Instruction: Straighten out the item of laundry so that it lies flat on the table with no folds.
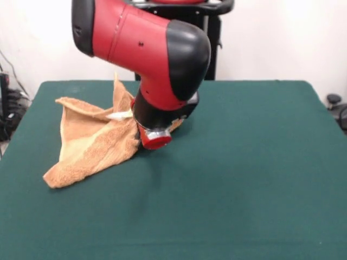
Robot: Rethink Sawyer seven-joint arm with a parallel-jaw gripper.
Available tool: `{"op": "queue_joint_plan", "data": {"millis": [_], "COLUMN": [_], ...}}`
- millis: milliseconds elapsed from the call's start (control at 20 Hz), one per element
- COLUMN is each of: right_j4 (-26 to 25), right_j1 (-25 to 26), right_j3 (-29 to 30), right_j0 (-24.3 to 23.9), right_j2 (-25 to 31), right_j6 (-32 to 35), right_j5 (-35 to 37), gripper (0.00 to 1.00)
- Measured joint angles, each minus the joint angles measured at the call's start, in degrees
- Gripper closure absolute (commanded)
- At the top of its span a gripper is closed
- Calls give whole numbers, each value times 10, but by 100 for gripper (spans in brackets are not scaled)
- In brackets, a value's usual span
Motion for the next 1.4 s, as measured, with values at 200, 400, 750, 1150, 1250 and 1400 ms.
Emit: {"op": "queue_joint_plan", "data": {"millis": [200,400,750,1150,1250,1400], "right_j4": [0,-1,-26,-58,-67,-82], "right_j1": [-23,-54,-82,-89,-92,-101], "right_j3": [18,54,97,116,121,130], "right_j0": [-10,-28,-47,-77,-83,-98], "right_j2": [2,2,3,7,10,20], "right_j6": [0,0,0,0,0,0], "right_j5": [-34,-117,-196,-207,-207,-208], "gripper": [100,0,0,0,0,0]}}
